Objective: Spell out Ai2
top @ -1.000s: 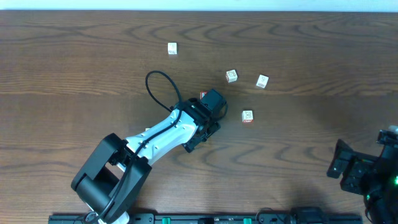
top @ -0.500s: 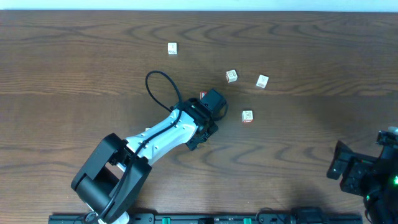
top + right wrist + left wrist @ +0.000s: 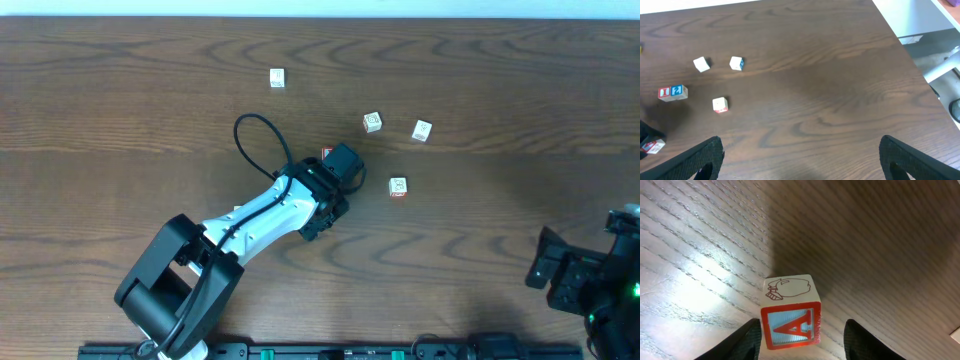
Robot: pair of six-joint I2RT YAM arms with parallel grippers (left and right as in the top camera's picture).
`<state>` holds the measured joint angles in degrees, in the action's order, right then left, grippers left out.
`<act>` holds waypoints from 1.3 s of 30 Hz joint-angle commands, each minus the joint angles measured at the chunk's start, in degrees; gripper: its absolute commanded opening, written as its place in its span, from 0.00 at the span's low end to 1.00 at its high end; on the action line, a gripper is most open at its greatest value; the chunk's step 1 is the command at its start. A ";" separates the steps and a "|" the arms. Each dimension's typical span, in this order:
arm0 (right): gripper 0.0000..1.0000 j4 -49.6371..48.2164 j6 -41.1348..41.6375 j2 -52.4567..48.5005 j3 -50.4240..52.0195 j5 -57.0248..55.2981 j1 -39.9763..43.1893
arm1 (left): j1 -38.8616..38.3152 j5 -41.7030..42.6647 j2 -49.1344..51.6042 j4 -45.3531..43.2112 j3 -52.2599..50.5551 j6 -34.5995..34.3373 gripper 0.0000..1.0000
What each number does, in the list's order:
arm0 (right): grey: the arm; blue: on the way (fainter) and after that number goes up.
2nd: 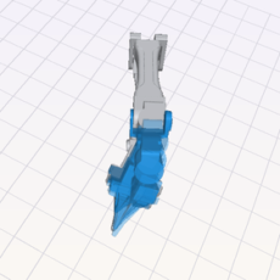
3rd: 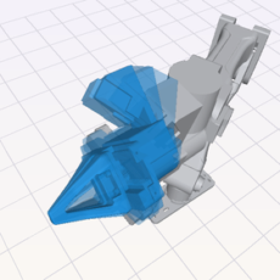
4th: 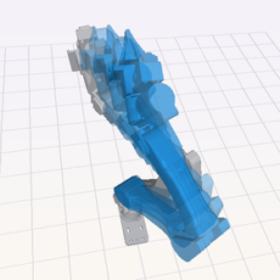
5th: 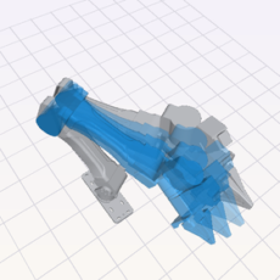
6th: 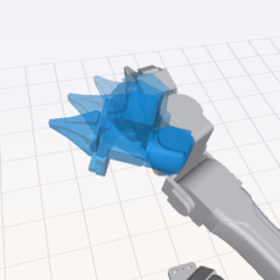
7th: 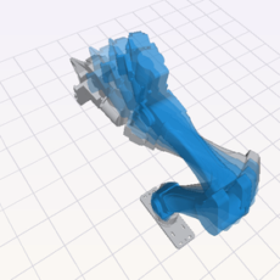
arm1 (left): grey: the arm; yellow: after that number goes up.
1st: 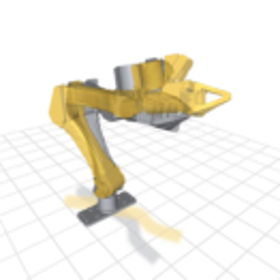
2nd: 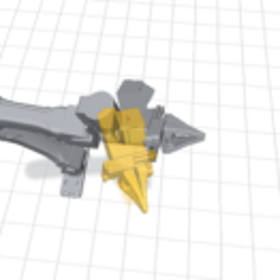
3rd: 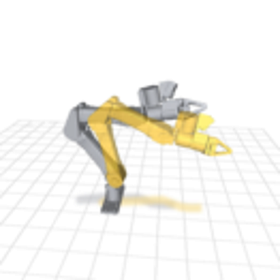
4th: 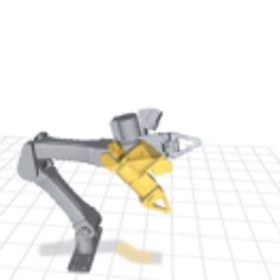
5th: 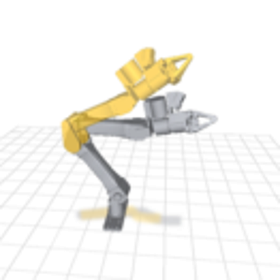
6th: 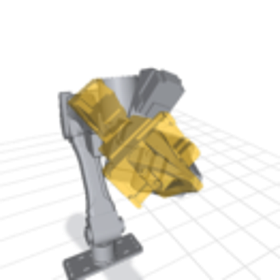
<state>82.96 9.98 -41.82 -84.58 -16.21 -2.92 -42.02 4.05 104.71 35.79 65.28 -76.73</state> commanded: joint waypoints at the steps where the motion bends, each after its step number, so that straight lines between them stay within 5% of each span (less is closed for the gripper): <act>1: 0.99 0.42 -0.22 0.20 0.07 -0.52 0.74 | -0.04 -1.70 0.83 0.57 -0.31 -0.44 0.54; 39: 0.99 0.42 -0.44 0.20 0.07 -0.52 0.74 | -0.07 -3.85 0.96 1.42 -0.31 -0.46 0.51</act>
<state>83.31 9.98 -41.82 -84.58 -16.29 -2.92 -42.02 1.08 104.71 36.93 65.28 -76.71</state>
